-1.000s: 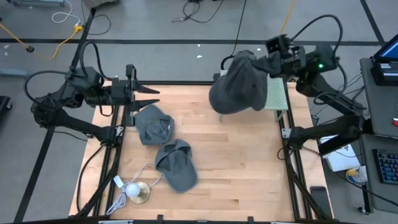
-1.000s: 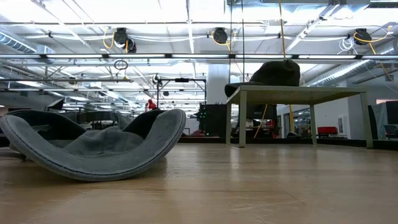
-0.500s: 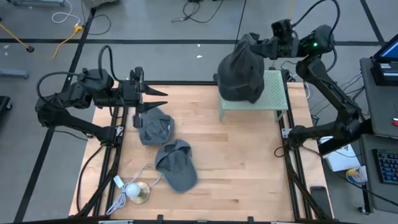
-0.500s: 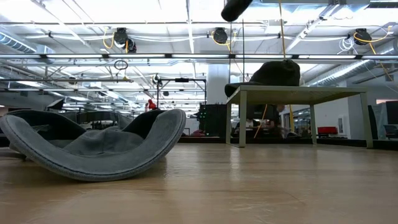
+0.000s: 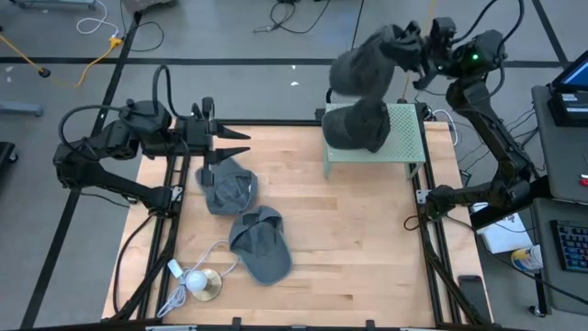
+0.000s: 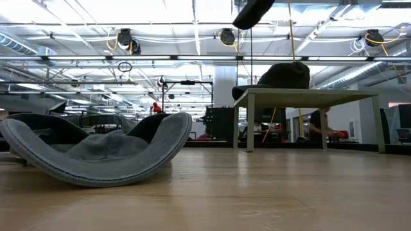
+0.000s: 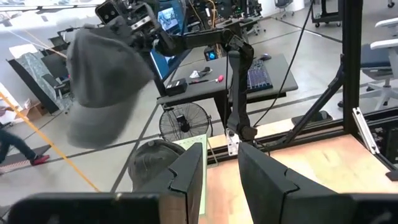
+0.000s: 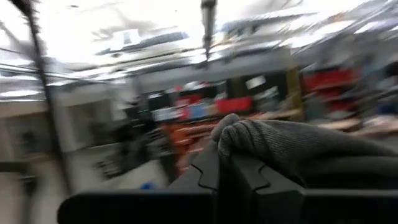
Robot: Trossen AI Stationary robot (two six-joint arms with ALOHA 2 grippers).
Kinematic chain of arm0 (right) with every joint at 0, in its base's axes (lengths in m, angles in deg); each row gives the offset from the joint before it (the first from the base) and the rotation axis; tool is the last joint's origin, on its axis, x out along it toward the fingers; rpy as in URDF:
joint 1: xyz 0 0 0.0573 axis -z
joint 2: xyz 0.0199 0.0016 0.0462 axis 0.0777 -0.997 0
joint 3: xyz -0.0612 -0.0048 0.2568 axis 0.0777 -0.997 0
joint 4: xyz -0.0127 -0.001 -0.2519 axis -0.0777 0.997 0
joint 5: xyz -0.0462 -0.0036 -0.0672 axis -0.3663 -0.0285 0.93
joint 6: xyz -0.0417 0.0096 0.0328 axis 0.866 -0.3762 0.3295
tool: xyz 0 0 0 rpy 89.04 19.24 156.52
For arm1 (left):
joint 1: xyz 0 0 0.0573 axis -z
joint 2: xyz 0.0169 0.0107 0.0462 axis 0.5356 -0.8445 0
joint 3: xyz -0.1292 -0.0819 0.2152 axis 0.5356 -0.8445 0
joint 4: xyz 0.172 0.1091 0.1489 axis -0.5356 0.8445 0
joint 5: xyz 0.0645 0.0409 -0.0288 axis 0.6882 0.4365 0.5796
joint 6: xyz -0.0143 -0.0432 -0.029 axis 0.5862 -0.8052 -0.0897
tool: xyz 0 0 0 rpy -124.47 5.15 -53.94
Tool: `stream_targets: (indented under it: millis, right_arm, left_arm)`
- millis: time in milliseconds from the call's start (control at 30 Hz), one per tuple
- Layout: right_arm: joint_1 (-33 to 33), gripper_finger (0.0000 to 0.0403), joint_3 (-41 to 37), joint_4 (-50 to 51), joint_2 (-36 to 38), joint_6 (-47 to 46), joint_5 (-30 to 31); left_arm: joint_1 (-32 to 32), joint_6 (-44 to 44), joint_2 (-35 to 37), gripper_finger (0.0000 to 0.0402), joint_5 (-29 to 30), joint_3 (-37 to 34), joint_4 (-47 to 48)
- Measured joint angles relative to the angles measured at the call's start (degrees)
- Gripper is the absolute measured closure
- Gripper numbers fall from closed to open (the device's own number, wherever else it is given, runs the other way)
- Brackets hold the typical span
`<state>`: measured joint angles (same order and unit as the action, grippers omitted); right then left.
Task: Pick & Place hat
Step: Stack the black cap on the black cap on the shelf
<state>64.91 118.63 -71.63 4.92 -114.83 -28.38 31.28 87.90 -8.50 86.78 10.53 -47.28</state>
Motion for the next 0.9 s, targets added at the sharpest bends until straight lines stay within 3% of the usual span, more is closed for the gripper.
stream_targets:
  millis: [200,400,667,900]
  right_arm:
    - [0.91,0.0401,0.32,6.38,0.0,9.59,16.49]
    - [-0.99,0.0401,9.85,27.57,-1.62,21.02,28.68]
    - [-2.84,0.0401,23.6,44.24,-6.22,27.85,30.85]
    - [-6.63,0.0401,28.35,57.22,-9.64,33.72,34.33]
  left_arm:
    - [0.0,0.0,-0.02,0.0293,0.02,0.0,0.03]
    - [0.0,0.62,-0.02,0.0293,0.05,0.0,0.03]
    - [-0.59,4.72,-0.02,0.0293,0.09,0.0,0.06]
    - [-1.55,4.28,-0.02,0.0293,0.1,0.0,0.1]
